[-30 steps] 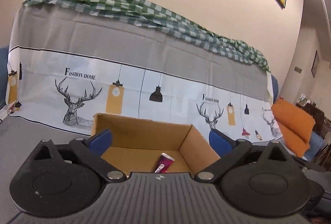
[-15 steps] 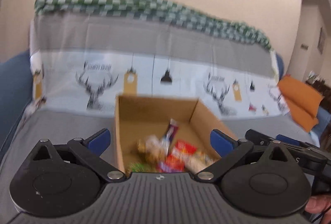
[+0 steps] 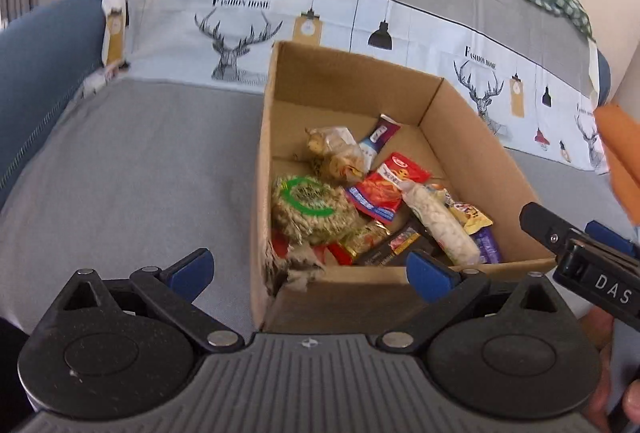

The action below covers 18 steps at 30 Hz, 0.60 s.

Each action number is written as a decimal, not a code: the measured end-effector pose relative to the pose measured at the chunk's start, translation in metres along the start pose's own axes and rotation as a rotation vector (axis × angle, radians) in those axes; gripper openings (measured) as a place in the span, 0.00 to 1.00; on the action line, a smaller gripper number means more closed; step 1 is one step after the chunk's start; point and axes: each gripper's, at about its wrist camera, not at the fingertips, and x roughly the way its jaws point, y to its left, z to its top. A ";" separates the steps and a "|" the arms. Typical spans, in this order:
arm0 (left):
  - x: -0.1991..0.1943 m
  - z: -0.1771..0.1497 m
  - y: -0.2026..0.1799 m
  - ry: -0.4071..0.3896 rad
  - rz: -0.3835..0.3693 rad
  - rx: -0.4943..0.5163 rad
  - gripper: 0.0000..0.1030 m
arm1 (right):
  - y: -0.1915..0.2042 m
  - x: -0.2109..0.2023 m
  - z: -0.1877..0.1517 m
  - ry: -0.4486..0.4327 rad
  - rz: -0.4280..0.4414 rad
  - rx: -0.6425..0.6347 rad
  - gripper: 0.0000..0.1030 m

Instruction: Organize snacks

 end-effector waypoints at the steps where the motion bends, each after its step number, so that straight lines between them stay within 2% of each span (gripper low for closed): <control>1: 0.001 0.001 -0.003 0.009 0.016 0.022 0.99 | 0.002 0.001 0.000 0.002 0.001 -0.012 0.99; 8: 0.006 0.004 -0.004 0.023 0.000 0.021 0.99 | 0.012 0.011 0.000 0.037 -0.002 -0.052 0.99; 18: 0.005 0.005 -0.008 0.006 -0.005 0.025 0.99 | 0.014 0.014 0.000 0.040 0.000 -0.061 0.99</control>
